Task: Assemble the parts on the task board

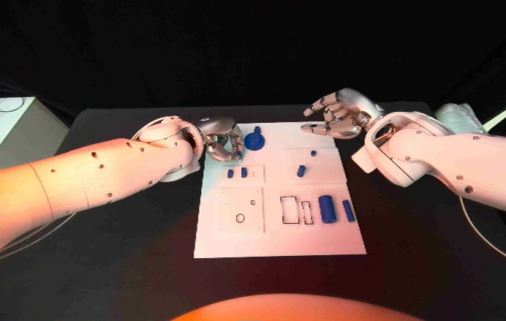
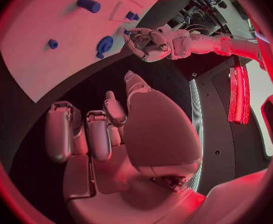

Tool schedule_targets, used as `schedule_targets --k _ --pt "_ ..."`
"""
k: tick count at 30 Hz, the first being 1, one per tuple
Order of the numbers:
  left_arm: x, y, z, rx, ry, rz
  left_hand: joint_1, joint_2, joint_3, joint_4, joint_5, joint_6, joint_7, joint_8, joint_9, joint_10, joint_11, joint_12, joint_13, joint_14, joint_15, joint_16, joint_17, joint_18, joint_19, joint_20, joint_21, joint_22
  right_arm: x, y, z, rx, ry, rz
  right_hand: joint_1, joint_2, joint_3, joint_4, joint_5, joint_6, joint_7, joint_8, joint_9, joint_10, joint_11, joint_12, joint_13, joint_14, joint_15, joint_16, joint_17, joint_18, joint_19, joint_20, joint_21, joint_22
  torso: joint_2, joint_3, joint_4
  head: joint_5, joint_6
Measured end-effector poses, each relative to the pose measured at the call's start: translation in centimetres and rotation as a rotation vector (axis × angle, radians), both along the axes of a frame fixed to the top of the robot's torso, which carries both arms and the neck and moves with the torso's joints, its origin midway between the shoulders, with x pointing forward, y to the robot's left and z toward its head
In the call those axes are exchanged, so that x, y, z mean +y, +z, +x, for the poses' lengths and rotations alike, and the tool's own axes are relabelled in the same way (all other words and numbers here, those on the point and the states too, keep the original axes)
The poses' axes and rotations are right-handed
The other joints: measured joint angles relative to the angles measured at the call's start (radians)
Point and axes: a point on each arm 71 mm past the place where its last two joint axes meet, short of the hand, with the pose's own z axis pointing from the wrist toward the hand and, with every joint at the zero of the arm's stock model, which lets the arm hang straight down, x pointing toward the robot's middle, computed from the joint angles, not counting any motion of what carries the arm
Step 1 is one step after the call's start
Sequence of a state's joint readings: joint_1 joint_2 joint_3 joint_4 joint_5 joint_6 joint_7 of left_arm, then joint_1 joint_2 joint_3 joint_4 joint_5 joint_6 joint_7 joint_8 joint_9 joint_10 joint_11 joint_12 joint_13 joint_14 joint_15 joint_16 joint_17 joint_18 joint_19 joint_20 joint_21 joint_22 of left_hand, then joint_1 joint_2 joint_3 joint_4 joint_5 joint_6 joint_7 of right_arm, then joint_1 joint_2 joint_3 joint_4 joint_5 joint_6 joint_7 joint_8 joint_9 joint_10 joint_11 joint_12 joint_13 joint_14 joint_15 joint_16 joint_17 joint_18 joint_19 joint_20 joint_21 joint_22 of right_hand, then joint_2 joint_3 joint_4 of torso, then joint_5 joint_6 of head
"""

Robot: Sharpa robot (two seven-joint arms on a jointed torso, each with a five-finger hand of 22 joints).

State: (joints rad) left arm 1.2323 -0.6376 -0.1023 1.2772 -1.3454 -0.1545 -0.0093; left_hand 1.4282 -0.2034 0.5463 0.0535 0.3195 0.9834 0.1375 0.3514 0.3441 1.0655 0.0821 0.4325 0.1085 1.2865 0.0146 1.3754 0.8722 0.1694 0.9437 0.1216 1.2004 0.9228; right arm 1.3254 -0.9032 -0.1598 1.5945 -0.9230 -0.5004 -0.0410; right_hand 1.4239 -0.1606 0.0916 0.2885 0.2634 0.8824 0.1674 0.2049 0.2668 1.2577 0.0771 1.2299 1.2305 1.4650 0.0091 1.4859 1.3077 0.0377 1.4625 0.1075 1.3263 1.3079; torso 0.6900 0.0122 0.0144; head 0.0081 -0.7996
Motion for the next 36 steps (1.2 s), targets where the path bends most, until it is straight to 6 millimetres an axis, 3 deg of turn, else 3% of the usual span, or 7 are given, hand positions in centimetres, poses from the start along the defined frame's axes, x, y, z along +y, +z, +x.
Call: schedule_targets --k 36 --pt "-0.46 -0.64 0.05 0.035 -0.002 0.029 0.000 0.000 0.000 0.000 0.000 0.007 0.000 -0.008 0.002 0.003 -0.003 -0.009 -0.001 0.000 0.000 0.000 -0.003 0.000 0.000 0.000 0.000 -0.004 0.01 0.00 0.00 0.000 0.000 -0.001 0.000 0.000 0.000 0.000 0.004 0.000 0.000 0.000 -0.001 0.000 0.000 0.000 -0.001 0.000 0.000 0.000 0.000 0.000 0.000 0.000 0.000 0.000 0.000 -0.0005 -0.0006 -0.001 -0.007"
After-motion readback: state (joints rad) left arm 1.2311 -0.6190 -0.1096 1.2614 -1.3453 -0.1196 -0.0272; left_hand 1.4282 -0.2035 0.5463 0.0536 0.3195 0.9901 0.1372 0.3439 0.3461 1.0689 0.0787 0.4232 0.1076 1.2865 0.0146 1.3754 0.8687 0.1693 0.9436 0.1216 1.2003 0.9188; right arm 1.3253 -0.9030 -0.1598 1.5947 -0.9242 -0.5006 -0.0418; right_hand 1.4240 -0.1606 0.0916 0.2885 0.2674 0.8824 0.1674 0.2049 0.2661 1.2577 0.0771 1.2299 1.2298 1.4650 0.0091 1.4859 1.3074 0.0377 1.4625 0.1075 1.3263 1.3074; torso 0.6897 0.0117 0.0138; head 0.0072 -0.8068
